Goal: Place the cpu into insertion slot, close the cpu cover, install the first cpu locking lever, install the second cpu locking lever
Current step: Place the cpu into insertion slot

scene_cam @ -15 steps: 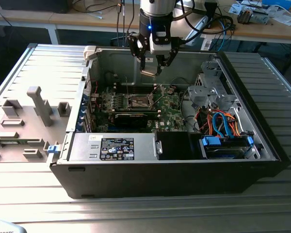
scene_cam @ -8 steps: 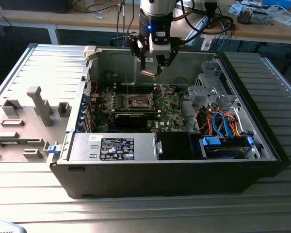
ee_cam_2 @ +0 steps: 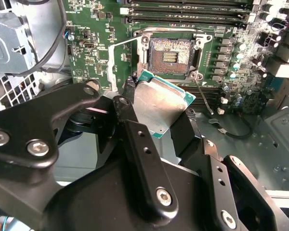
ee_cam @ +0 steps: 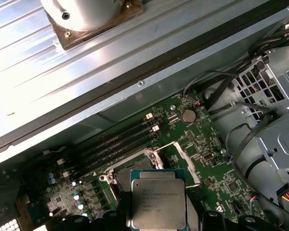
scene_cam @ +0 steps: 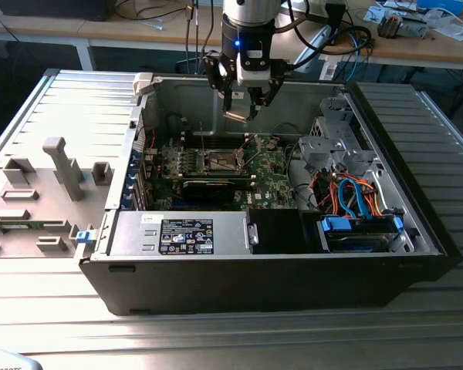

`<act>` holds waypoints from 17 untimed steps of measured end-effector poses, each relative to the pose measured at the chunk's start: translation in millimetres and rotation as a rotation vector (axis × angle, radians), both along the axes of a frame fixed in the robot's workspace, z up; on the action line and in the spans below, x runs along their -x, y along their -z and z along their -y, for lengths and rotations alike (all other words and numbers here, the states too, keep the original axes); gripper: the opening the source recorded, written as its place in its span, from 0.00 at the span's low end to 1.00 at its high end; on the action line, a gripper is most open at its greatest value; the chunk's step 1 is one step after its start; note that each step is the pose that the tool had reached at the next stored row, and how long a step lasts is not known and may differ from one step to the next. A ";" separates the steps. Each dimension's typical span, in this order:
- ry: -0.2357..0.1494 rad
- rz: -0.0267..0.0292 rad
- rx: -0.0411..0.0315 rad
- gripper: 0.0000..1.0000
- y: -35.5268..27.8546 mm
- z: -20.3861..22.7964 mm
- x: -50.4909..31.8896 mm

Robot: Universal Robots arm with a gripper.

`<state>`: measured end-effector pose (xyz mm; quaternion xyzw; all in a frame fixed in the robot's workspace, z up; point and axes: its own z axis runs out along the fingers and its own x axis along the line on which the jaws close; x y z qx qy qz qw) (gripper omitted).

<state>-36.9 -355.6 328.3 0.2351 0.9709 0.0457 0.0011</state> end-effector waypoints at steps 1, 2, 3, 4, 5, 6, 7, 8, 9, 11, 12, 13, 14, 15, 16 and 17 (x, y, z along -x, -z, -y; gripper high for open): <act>0.002 -0.0001 0.0000 0.54 0.0 0.0 0.0; 0.004 -0.0001 0.0000 0.54 0.0 0.0 0.0; 0.005 0.0000 0.0000 0.54 0.0 0.0 0.0; 0.007 0.0000 0.0000 0.54 0.0 0.0 0.0; 0.010 0.0000 0.0000 0.54 0.0 0.0 0.0; 0.012 0.0000 0.0001 0.54 0.0 0.0 0.0; 0.014 0.0000 0.0001 0.54 0.0 0.0 0.0; 0.016 -0.0001 0.0001 0.54 0.0 0.0 0.0; 0.018 0.0000 0.0000 0.54 0.0 0.0 0.0; 0.022 0.0000 0.0001 0.54 0.0 0.0 0.0; 0.024 -0.0001 0.0001 0.54 0.0 0.0 0.0; 0.026 0.0000 0.0001 0.54 0.0 0.0 0.0; 0.027 0.0000 0.0001 0.54 0.0 0.0 0.0; 0.029 0.0000 0.0001 0.54 0.0 0.0 0.0; 0.032 0.0000 0.0001 0.54 0.0 0.0 0.0; 0.033 0.0000 0.0000 0.54 0.1 0.0 0.0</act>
